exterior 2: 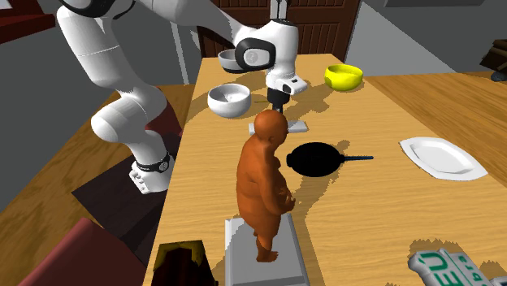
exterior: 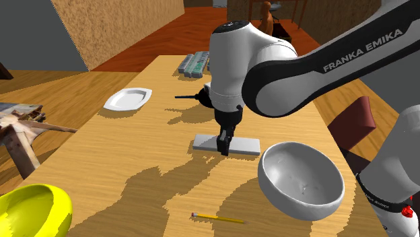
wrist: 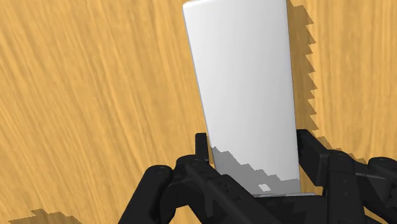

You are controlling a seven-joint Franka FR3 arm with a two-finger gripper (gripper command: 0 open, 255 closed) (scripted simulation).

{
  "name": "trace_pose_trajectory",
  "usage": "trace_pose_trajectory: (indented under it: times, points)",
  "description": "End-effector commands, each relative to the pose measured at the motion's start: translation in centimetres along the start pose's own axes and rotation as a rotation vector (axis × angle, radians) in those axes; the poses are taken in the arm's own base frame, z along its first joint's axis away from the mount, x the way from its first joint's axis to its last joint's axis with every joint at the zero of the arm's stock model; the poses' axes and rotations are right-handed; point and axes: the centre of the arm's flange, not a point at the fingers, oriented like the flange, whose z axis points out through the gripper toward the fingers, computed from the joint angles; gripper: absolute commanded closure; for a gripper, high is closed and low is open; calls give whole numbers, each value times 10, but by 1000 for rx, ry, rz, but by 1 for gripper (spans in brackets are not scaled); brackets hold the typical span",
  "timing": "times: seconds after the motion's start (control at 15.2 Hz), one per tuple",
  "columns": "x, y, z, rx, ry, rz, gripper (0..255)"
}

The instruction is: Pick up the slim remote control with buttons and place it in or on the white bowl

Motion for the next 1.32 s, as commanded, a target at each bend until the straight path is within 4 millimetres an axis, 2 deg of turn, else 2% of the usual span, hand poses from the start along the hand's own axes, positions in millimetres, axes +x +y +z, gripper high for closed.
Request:
trace_pose_trajectory:
  times: [0.0,1.25]
  points:
    - [0,0,-5,0,-2,1,255]
    - [0,2,-105,0,-2,1,255]
